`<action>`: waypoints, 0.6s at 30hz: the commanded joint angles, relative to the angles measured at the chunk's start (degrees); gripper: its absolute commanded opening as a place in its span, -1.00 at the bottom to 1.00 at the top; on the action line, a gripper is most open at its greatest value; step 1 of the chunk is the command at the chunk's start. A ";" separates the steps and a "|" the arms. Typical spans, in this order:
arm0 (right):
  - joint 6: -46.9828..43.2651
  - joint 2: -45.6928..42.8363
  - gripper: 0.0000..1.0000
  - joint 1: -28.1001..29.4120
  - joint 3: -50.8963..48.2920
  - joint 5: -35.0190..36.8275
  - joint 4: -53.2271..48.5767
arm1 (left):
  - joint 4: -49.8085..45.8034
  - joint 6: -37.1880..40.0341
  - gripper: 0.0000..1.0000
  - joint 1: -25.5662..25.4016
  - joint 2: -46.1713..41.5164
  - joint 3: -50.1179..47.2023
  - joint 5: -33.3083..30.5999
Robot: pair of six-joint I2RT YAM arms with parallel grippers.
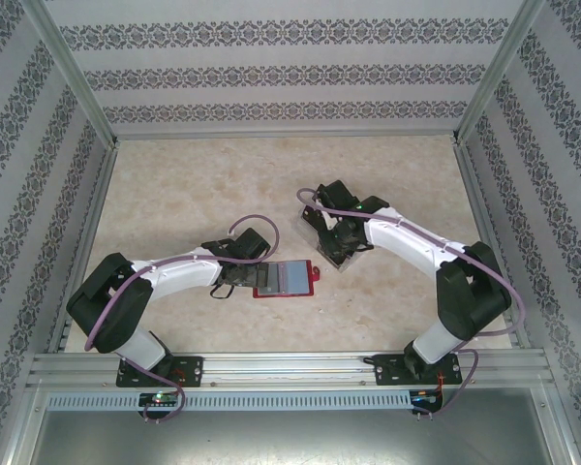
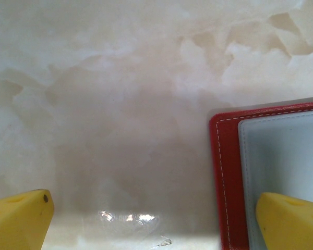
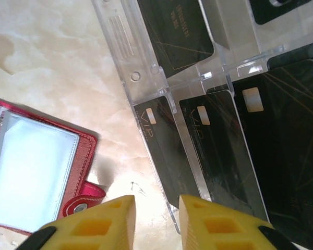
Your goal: Put the credit cards into the card holder
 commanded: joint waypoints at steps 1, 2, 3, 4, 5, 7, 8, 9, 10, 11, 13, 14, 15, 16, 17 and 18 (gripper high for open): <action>-0.39 -0.24 -0.28 0.51 2.12 2.44 -2.68 | -1.29 -0.62 1.00 -0.69 0.90 -1.06 -1.02; -0.97 0.48 -0.23 0.52 2.69 3.65 -3.38 | -1.35 -0.59 1.00 -0.70 0.90 -1.08 -0.93; -1.46 1.20 -0.21 0.51 3.11 4.72 -3.86 | -1.36 -0.62 1.00 -0.69 0.90 -1.04 -0.94; -1.84 1.86 -0.21 0.53 3.18 5.43 -4.02 | -1.37 -0.61 1.00 -0.69 0.89 -1.04 -1.00; -2.14 2.56 -0.21 0.53 3.19 5.93 -3.94 | -1.38 -0.57 1.00 -0.69 0.82 -1.03 -1.02; -2.42 3.58 -0.21 0.70 3.11 6.71 -3.94 | -1.46 -0.64 1.00 -0.69 0.82 -1.09 -1.00; -2.43 4.02 -0.21 0.95 3.02 7.06 -3.69 | -1.46 -0.58 1.00 -0.69 0.81 -1.08 -1.00; -2.52 4.49 -0.21 1.22 3.00 7.30 -3.57 | -1.42 -0.64 1.00 -0.69 0.82 -1.05 -1.00; -2.44 4.89 -0.21 1.60 2.87 7.61 -3.50 | -1.46 -0.64 1.00 -0.69 0.82 -1.03 -1.00; -2.41 5.34 -0.21 2.03 2.78 8.23 -3.28 | -1.34 -0.59 1.00 -0.69 0.83 -1.06 -1.00; -2.43 6.15 -0.21 2.72 2.75 9.30 -3.10 | -1.35 -0.64 1.00 -0.69 0.86 -1.02 -1.00; -2.43 6.76 -0.21 3.00 2.74 9.95 -2.95 | -1.28 -0.63 1.00 -0.71 0.93 -1.05 -0.92; -2.47 7.25 -0.21 3.37 2.75 10.82 -2.86 | -1.28 -0.60 1.00 -0.69 0.90 -1.07 -0.92; -2.51 7.55 -0.21 3.64 2.84 11.60 -2.85 | -1.28 -0.64 1.00 -0.69 0.90 -1.00 -0.91; -2.66 8.00 -0.21 3.99 2.84 12.77 -2.89 | -1.28 -0.64 1.00 -0.73 0.90 -0.97 -0.91; -2.78 8.26 -0.21 4.24 2.98 13.56 -2.89 | -1.28 -0.58 1.00 -0.70 0.90 -0.99 -0.87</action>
